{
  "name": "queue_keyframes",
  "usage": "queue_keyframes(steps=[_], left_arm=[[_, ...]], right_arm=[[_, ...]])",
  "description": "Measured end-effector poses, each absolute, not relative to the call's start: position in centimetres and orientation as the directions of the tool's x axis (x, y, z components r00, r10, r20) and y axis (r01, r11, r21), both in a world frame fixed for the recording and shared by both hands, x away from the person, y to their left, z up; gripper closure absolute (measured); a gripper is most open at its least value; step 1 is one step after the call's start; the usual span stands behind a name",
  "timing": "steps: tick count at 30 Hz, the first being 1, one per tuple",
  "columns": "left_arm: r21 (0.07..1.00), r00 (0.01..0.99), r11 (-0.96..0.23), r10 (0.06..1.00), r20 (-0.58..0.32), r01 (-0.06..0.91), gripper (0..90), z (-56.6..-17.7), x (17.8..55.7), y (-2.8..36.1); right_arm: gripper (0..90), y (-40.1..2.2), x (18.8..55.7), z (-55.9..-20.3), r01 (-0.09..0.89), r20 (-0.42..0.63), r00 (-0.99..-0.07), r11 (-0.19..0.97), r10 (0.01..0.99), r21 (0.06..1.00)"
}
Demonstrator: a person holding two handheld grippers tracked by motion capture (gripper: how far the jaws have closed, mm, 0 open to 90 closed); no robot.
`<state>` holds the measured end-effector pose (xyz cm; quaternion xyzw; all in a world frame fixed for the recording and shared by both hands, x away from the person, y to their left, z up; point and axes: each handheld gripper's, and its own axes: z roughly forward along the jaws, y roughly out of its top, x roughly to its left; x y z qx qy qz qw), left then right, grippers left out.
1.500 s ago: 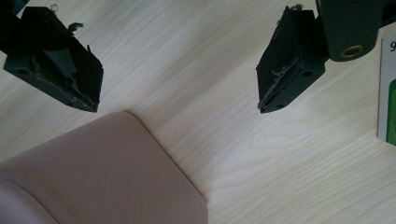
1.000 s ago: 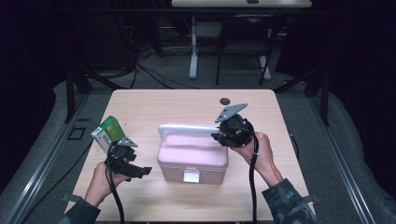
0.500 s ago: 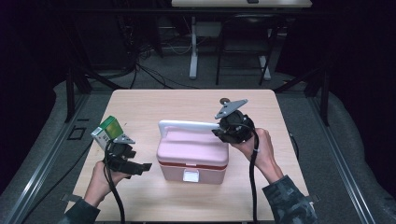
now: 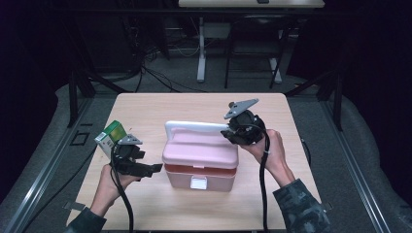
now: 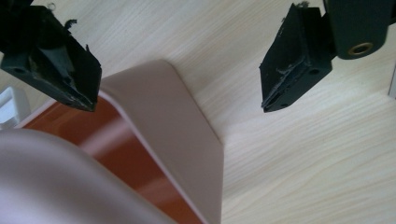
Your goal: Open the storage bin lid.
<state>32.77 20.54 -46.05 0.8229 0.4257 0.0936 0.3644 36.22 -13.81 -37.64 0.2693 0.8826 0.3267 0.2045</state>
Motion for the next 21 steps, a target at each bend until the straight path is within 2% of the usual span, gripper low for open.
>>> queue_keyframes(steps=[7,10,21], left_arm=[[0.698,0.639,-0.370,0.752,-0.163,0.613,20.2,-46.4,32.7,19.2],[0.709,0.636,-0.362,0.756,-0.156,0.605,30.2,-46.5,32.8,19.0],[0.707,0.649,-0.363,0.741,-0.176,0.607,55.5,-47.2,32.8,17.7]], right_arm=[[71.4,-14.0,36.6,-37.5,0.346,-0.176,-0.770,0.633,0.614,0.693],[71.4,-14.0,36.6,-37.4,0.346,-0.175,-0.770,0.633,0.613,0.693],[71.3,-13.9,36.9,-37.3,0.341,-0.191,-0.762,0.635,0.618,0.693]])
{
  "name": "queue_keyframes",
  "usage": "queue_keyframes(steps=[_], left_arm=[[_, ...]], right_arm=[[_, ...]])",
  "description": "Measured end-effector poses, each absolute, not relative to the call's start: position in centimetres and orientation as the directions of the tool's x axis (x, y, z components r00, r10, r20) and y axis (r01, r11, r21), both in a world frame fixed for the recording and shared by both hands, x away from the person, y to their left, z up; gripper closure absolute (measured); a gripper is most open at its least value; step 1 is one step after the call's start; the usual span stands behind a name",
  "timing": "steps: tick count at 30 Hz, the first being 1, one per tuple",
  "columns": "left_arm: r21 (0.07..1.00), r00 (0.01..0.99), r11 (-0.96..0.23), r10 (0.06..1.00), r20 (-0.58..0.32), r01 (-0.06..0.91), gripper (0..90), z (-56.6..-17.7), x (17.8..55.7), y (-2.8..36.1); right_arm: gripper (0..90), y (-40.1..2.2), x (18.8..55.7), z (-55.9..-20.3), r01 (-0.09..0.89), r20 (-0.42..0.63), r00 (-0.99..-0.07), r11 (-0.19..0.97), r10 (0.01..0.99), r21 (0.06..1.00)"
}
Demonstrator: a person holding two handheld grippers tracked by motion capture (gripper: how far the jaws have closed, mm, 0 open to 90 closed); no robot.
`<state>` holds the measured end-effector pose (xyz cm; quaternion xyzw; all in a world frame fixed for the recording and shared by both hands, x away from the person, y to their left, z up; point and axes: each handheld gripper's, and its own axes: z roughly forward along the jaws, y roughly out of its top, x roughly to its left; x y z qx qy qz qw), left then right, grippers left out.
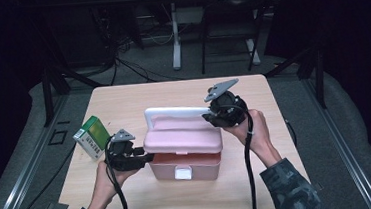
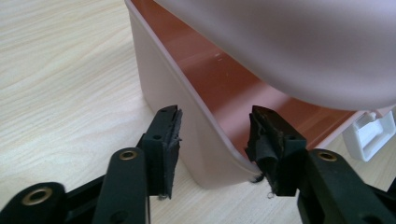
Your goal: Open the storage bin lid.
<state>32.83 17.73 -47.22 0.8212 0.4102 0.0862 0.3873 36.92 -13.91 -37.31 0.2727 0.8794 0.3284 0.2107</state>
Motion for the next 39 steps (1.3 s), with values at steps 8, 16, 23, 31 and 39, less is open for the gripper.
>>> queue_keyframes(steps=[8,16,23,31,39], left_arm=[[0.713,0.641,-0.359,0.750,-0.165,0.603,61.5,-47.3,32.4,17.3],[0.713,0.640,-0.358,0.750,-0.166,0.603,60.6,-47.4,32.1,16.9],[0.711,0.645,-0.359,0.744,-0.173,0.605,57.8,-47.5,31.9,16.7],[0.709,0.645,-0.357,0.743,-0.179,0.608,55.6,-47.5,31.8,16.6],[0.709,0.647,-0.358,0.740,-0.181,0.607,55.0,-47.6,31.6,16.4]], right_arm=[[71.1,-14.0,37.4,-37.2,0.339,-0.204,-0.752,0.633,0.627,0.696],[70.5,-14.0,38.3,-36.8,0.344,-0.208,-0.742,0.628,0.638,0.698],[69.6,-14.3,39.5,-36.6,0.351,-0.205,-0.734,0.620,0.647,0.702],[69.2,-14.3,40.6,-36.3,0.358,-0.196,-0.735,0.616,0.650,0.702],[68.9,-14.5,41.8,-36.1,0.371,-0.173,-0.735,0.603,0.655,0.706]])
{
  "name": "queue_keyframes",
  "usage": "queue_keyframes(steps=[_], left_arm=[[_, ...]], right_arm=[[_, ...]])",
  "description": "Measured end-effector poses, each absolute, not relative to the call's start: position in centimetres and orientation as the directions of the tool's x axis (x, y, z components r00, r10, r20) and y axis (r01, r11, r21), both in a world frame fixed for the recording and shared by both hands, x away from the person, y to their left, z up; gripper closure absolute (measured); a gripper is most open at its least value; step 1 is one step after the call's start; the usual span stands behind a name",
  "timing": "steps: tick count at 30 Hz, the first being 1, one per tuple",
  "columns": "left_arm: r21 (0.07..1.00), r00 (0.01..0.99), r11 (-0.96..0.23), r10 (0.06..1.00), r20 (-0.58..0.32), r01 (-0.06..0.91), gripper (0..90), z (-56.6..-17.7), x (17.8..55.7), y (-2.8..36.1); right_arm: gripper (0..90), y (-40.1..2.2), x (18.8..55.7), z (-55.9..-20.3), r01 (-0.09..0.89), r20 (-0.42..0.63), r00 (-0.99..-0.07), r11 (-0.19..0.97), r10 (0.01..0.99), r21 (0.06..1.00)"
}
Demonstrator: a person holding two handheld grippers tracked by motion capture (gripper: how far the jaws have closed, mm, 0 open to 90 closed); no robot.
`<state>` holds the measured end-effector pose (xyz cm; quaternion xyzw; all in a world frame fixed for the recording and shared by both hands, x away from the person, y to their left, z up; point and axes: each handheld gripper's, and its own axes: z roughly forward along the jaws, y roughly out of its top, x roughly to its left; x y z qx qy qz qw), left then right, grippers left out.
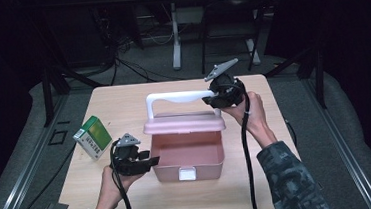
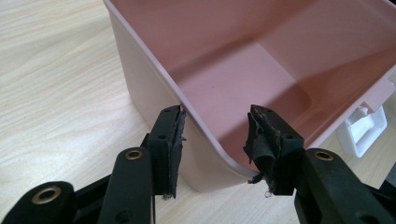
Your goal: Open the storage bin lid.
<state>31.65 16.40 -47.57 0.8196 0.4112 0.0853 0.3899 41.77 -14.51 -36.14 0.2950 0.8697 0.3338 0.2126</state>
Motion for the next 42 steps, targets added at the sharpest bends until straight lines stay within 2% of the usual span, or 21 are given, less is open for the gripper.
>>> queue_keyframes(steps=[13,17,22,23,28,30,42], left_arm=[[0.713,0.650,-0.347,0.734,-0.199,0.609,52.1,-47.8,31.7,16.2],[0.711,0.649,-0.348,0.734,-0.199,0.611,46.6,-47.8,31.7,16.2],[0.711,0.650,-0.361,0.739,-0.177,0.604,34.3,-47.2,31.7,16.5],[0.711,0.650,-0.361,0.739,-0.177,0.604,29.6,-47.2,31.7,16.5],[0.705,0.657,-0.389,0.740,-0.144,0.593,24.1,-46.5,31.8,16.8],[0.699,0.659,-0.402,0.741,-0.131,0.591,19.2,-46.3,31.9,17.0],[0.706,0.689,-0.458,0.722,-0.058,0.540,15.6,-43.0,33.7,16.2]], right_arm=[[68.1,-14.7,43.7,-36.0,0.401,-0.136,-0.733,0.584,0.667,0.706],[68.1,-14.7,44.0,-36.0,0.407,-0.126,-0.734,0.580,0.668,0.706],[68.1,-14.8,43.9,-36.1,0.403,-0.128,-0.735,0.580,0.666,0.708],[68.1,-14.8,43.9,-36.1,0.403,-0.128,-0.735,0.580,0.666,0.708],[68.0,-14.8,43.9,-36.1,0.409,-0.122,-0.734,0.578,0.668,0.706],[68.1,-14.8,43.9,-36.1,0.407,-0.123,-0.733,0.576,0.669,0.709],[68.2,-14.6,43.9,-36.1,0.422,-0.124,-0.722,0.576,0.680,0.700]])
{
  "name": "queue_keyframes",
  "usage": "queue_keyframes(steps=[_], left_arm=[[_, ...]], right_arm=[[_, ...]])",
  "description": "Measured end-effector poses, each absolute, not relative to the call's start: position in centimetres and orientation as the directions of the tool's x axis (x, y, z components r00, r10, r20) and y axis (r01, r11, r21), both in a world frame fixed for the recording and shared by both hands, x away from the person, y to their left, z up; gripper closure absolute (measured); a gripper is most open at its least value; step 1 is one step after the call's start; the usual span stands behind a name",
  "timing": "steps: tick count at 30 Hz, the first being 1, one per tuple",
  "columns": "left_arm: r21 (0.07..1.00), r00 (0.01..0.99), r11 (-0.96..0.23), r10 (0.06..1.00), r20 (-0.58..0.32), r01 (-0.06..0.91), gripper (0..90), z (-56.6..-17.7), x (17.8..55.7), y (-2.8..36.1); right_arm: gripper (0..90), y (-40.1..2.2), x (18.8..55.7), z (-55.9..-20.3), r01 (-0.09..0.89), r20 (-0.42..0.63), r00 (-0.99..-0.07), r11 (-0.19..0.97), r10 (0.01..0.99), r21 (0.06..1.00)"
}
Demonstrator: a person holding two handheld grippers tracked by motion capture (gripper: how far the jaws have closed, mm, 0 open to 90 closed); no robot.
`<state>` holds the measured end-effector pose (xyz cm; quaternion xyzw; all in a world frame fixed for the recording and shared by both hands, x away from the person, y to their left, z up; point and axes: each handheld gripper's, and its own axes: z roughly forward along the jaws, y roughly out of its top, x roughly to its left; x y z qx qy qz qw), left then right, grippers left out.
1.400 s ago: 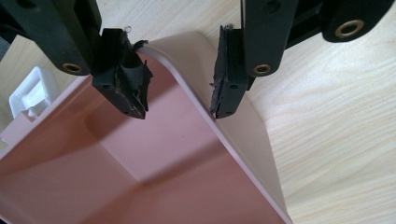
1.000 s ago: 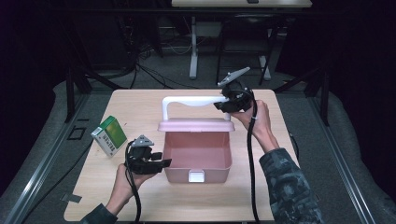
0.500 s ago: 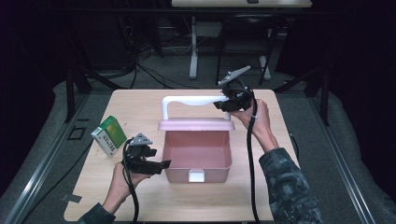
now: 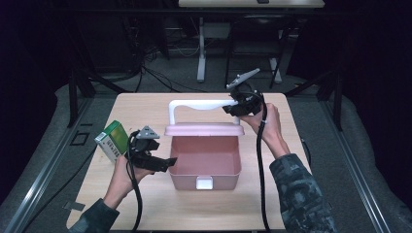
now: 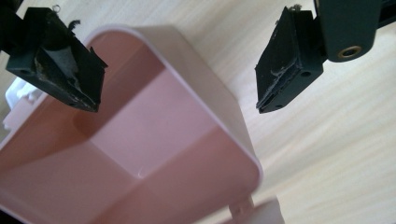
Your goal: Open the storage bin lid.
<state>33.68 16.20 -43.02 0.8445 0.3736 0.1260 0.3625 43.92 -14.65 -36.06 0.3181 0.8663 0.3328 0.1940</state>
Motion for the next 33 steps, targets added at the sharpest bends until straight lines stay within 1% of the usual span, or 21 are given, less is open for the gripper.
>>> queue_keyframes(steps=[3,8,11,12,17,24,27,33], left_arm=[[0.716,0.689,-0.465,0.724,-0.032,0.521,16.6,-41.9,34.1,16.0],[0.735,0.685,-0.471,0.728,0.010,0.489,22.2,-40.3,34.7,15.6],[0.739,0.686,-0.480,0.727,0.033,0.473,28.0,-39.7,34.9,15.3],[0.738,0.689,-0.488,0.723,0.044,0.465,28.0,-39.5,34.9,15.3],[0.745,0.693,-0.508,0.716,0.087,0.432,38.6,-38.4,35.0,14.6],[0.749,0.705,-0.532,0.698,0.124,0.395,48.2,-37.9,35.1,14.0],[0.750,0.697,-0.548,0.697,0.166,0.369,51.3,-37.8,35.0,13.7],[0.752,0.687,-0.555,0.700,0.193,0.356,55.5,-37.6,35.1,13.7]], right_arm=[[68.1,-14.7,43.9,-36.1,0.423,-0.123,-0.722,0.575,0.681,0.701],[68.3,-14.7,44.0,-36.1,0.425,-0.123,-0.720,0.574,0.683,0.700],[68.4,-14.7,44.0,-36.1,0.426,-0.121,-0.719,0.572,0.684,0.701],[68.5,-14.7,44.0,-36.1,0.426,-0.123,-0.718,0.573,0.685,0.700],[68.5,-14.7,44.1,-36.1,0.430,-0.122,-0.716,0.573,0.687,0.698],[68.5,-14.6,44.2,-36.1,0.435,-0.122,-0.713,0.572,0.690,0.696],[68.3,-14.6,44.3,-36.1,0.436,-0.122,-0.712,0.572,0.691,0.694],[67.8,-14.6,44.4,-36.0,0.442,-0.117,-0.709,0.568,0.695,0.695]])
